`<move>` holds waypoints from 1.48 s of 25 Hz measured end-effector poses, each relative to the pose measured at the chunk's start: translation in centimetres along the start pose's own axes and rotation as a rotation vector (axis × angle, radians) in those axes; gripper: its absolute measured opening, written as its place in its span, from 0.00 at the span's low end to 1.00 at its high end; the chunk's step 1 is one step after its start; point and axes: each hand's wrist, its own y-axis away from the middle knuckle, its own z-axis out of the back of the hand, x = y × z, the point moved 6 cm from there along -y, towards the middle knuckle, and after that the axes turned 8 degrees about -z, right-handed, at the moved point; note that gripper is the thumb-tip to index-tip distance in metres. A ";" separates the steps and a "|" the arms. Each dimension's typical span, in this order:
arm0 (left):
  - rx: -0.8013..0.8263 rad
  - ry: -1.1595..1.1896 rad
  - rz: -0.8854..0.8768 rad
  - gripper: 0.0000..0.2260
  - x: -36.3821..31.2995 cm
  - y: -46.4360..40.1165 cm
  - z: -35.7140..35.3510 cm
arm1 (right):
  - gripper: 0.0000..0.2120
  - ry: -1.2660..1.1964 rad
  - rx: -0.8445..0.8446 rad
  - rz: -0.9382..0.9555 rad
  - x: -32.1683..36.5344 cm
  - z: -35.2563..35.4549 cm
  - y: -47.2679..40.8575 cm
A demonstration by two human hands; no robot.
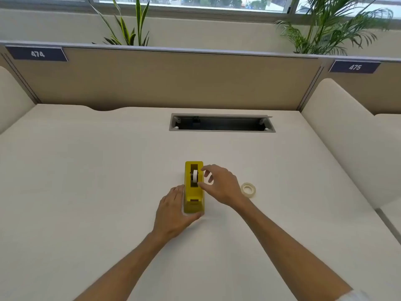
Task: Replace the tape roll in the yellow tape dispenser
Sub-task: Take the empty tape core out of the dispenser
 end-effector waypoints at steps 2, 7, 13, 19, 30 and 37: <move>-0.015 0.044 0.020 0.39 0.1 0.0 -0.5 | 0.21 0.030 0.012 -0.003 0.6 0.1 -0.4; -0.002 -0.023 0.078 0.41 0.2 1.2 -2.4 | 0.24 0.086 0.050 -0.001 1.0 -0.8 -1.4; -0.037 -0.050 0.071 0.39 0.3 1.1 -2.2 | 0.22 0.112 0.062 0.019 1.5 -1.2 -1.9; -0.033 -0.050 0.076 0.40 0.5 1.0 -2.3 | 0.20 0.104 0.060 0.025 1.8 -1.2 -1.8; -0.039 -0.088 0.105 0.39 0.6 0.9 -2.3 | 0.19 0.111 0.097 0.001 2.1 -1.2 -2.3; -0.084 -0.138 0.201 0.47 0.4 0.7 -2.2 | 0.19 0.123 0.092 0.002 2.5 -1.0 -2.1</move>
